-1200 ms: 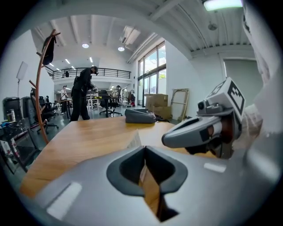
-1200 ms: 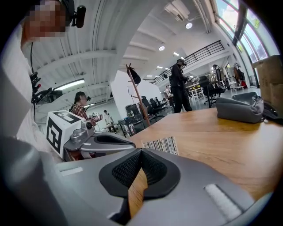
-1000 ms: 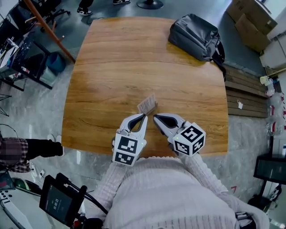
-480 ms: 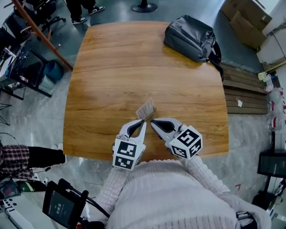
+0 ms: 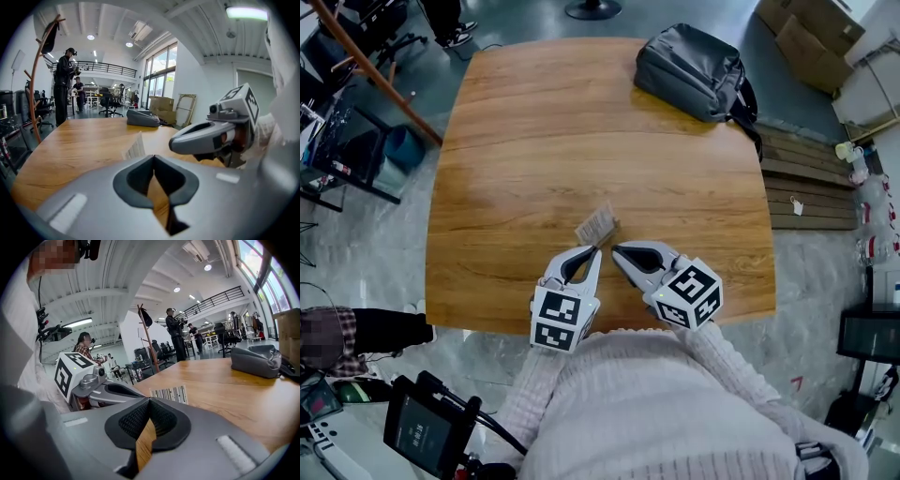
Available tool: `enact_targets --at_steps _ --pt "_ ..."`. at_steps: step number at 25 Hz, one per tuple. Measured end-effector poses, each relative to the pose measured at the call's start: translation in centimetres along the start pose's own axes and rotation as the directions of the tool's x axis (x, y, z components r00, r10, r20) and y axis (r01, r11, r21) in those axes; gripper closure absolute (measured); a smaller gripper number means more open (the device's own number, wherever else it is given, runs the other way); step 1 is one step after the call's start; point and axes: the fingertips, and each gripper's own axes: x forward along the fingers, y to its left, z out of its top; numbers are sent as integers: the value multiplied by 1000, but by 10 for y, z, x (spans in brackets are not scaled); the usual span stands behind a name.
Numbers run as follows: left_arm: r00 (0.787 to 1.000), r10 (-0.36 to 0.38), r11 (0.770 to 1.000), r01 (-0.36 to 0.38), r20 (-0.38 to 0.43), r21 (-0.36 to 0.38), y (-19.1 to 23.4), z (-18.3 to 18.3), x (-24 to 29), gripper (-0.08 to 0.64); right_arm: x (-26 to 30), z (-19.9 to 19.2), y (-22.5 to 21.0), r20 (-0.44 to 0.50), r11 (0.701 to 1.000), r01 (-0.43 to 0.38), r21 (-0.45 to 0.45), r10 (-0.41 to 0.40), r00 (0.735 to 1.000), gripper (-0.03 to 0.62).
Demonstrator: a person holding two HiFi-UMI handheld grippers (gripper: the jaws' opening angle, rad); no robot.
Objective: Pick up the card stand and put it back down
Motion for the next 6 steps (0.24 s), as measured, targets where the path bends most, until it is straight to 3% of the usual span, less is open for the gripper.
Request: enact_targets --at_steps 6 --pt "1000 -16 1000 16 -12 11 -6 2 4 552 -7 -2 -6 -1 1000 11 9 -11 1000 595"
